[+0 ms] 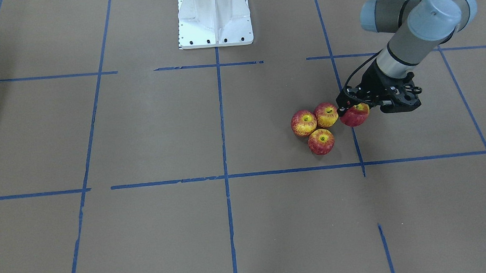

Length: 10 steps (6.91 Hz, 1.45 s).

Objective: Stack apples
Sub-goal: 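Lift the apple with the left gripper and carry it over the three-apple cluster, then lower the apple onto the top of the cluster and open the left gripper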

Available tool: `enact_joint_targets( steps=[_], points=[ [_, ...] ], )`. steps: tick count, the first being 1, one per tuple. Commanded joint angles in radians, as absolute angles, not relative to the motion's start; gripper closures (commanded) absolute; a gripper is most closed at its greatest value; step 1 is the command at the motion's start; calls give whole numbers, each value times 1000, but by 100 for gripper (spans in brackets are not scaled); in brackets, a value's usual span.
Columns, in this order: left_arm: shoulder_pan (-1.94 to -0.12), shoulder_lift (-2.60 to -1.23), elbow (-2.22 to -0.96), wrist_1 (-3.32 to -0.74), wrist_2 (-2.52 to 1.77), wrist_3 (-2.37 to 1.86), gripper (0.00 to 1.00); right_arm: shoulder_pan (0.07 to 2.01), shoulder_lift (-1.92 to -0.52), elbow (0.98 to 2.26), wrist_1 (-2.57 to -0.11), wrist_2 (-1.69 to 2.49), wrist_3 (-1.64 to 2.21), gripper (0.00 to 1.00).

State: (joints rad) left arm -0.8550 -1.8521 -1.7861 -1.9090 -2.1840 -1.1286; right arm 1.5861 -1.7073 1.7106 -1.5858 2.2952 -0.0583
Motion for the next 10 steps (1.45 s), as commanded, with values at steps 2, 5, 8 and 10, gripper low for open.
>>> enact_joint_targets(
  steps=[2, 5, 8, 10],
  points=[
    [-796, -1919, -1727, -1910, -2181, -1146, 100, 1586, -1707, 1710, -1585, 2296, -58, 0],
    [-770, -1919, -1723, -1910, -2178, -1146, 100, 1586, -1707, 1710, -1585, 2296, -58, 0],
    [-769, -1921, -1723, -1911, -2178, -1146, 42, 1586, -1707, 1710, -1586, 2296, -58, 0],
    [-769, -1927, -1723, -1913, -2178, -1144, 0, 1586, -1707, 1712, -1586, 2295, -58, 0]
  ],
)
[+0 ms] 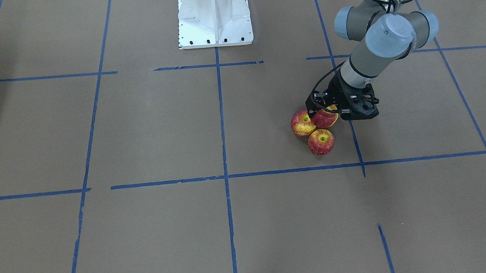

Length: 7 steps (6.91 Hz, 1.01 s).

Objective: Stack apples
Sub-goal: 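Lower the apple onto the top of the cluster and open the left gripper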

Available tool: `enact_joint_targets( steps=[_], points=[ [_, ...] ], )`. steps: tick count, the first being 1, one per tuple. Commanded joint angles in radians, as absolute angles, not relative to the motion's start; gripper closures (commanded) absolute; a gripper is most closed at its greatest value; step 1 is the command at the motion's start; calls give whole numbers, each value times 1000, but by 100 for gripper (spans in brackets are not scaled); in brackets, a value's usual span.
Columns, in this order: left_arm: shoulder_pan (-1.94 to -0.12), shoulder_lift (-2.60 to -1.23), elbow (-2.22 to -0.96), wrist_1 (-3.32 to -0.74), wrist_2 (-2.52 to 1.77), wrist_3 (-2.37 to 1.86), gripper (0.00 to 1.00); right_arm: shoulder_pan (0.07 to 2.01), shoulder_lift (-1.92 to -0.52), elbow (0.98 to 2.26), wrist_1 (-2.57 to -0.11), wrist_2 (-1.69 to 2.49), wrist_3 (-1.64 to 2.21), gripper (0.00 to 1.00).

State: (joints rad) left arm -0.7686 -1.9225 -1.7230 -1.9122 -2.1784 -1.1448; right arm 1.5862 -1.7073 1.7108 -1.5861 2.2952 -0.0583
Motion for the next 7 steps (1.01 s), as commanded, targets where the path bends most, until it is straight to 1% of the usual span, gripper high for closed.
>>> enact_joint_targets(
  steps=[1, 3, 4, 5, 6, 7],
  points=[
    [-770, -1927, -1726, -1911, -2178, -1146, 0, 1586, -1707, 1710, -1585, 2295, -58, 0],
    [-772, -1922, -1733, -1910, -2177, -1146, 0, 1586, -1707, 1710, -1585, 2295, -58, 0],
    [-793, -1919, -1755, -1907, -2178, -1144, 0, 1586, -1707, 1712, -1585, 2296, -58, 0],
    [-845, -1892, -1807, -1901, -2178, -1128, 0, 1586, -1707, 1710, -1586, 2295, -58, 0],
    [-935, -1834, -1854, -1901, -2181, -1091, 0, 1586, -1707, 1710, -1585, 2296, -58, 0],
    [-1042, -1715, -1896, -1901, -2186, -895, 0, 1586, -1707, 1710, -1585, 2295, -58, 0]
  ],
)
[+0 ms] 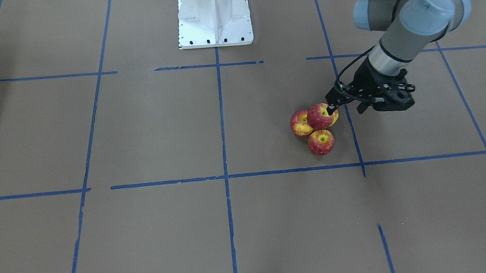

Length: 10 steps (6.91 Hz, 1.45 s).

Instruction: Stack apples

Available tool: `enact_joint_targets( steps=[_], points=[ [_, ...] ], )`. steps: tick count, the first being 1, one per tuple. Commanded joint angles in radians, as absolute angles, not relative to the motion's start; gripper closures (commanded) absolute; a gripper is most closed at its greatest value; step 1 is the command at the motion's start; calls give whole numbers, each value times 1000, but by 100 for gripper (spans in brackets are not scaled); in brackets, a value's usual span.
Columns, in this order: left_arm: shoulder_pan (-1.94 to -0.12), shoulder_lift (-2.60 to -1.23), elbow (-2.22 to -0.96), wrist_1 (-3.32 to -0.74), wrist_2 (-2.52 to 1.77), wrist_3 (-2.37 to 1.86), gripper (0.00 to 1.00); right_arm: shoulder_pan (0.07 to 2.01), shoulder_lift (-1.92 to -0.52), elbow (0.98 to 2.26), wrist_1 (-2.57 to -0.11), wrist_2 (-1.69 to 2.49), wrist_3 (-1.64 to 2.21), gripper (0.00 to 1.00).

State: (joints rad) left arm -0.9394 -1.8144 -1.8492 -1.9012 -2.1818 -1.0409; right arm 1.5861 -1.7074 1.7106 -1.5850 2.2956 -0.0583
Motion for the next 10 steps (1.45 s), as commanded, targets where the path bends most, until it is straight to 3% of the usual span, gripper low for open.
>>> enact_joint_targets(
  steps=[1, 3, 5, 8, 10],
  points=[
    [-1137, -1578, -1935, -1899, -2190, -683, 0, 1586, -1707, 1710, -1585, 2296, -58, 0],
    [-1370, -1430, -1886, -1834, -2253, -156, 0, 1586, -1707, 1712, -1585, 2295, -58, 0],
    [-1634, -1504, -1771, -1604, -2252, 217, 0, 1586, -1707, 1712, -1585, 2296, -58, 0],
    [-1690, -1580, -1721, -1346, -2290, 259, 0, 1586, -1707, 1710, -1585, 2295, -58, 0],
    [-1689, -1568, -1700, -1335, -2293, 259, 0, 1586, -1707, 1710, -1586, 2295, -58, 0]
  ],
)
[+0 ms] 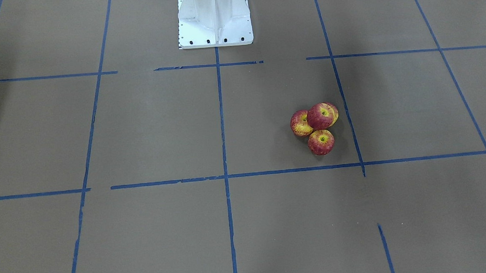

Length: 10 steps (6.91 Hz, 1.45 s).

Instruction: Stack apples

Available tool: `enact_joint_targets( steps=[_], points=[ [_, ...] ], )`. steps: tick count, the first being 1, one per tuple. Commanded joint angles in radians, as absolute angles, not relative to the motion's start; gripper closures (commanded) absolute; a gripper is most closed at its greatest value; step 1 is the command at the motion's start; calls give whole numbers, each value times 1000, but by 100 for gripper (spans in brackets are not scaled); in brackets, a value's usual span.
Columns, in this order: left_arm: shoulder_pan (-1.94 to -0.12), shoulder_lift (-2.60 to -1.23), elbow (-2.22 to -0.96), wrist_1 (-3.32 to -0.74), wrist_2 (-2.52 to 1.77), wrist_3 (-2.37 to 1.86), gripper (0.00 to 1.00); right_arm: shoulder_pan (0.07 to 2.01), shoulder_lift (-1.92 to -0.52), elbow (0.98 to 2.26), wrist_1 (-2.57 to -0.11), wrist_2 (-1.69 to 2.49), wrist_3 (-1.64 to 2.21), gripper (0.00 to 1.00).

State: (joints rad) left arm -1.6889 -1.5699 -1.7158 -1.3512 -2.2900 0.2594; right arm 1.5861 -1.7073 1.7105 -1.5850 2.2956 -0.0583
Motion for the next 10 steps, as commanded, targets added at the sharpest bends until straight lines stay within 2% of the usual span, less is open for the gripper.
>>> enact_joint_targets(
  steps=[1, 4, 10],
  points=[
    [-1689, -1542, -1701, -1338, -2296, 264, 0, 1586, -1707, 1710, -1586, 2295, -58, 0],
    [-1687, -1485, -1709, -1402, -2301, 264, 0, 1586, -1707, 1710, -1586, 2295, -58, 0],
    [-1683, -1496, -1717, -1362, -2301, 271, 0, 1586, -1707, 1710, -1585, 2295, -58, 0]
  ],
)
